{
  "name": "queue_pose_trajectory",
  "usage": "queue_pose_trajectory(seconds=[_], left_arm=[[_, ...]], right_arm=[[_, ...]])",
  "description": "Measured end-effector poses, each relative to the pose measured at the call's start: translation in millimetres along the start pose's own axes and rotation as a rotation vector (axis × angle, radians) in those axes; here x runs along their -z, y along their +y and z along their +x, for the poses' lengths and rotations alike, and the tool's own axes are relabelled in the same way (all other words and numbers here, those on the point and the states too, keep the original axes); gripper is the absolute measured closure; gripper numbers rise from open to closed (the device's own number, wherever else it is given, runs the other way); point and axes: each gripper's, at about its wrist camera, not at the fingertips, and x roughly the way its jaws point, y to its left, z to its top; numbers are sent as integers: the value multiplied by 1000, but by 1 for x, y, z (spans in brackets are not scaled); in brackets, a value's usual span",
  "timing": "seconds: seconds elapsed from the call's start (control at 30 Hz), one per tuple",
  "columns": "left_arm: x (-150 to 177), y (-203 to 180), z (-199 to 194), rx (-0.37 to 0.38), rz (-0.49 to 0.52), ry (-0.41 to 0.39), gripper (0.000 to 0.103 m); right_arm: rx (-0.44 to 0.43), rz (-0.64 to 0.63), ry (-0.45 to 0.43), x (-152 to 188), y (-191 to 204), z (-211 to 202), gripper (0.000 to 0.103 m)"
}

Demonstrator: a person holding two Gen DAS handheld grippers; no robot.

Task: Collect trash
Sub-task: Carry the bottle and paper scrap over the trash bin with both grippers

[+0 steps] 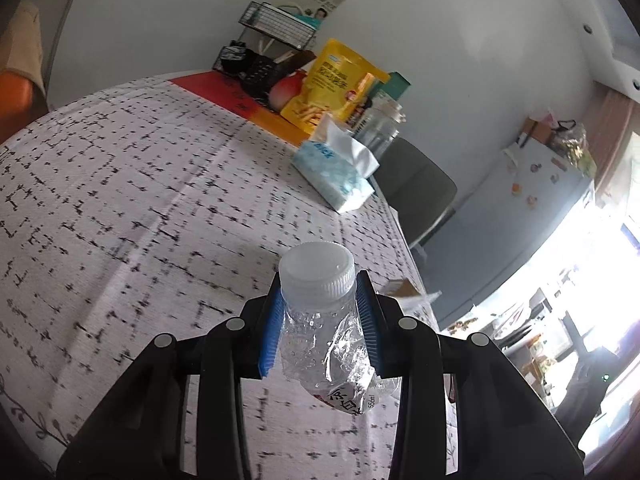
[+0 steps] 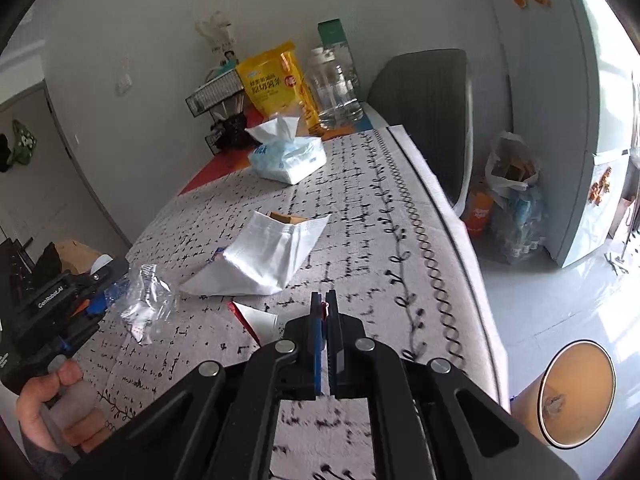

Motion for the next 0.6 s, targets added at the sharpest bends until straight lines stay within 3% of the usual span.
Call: queue_pose_trajectory(seconds=[0.6], left_arm=[[34, -77, 28, 68, 117, 76, 68]], right_arm=[[9, 111, -77, 13, -58, -48, 100]])
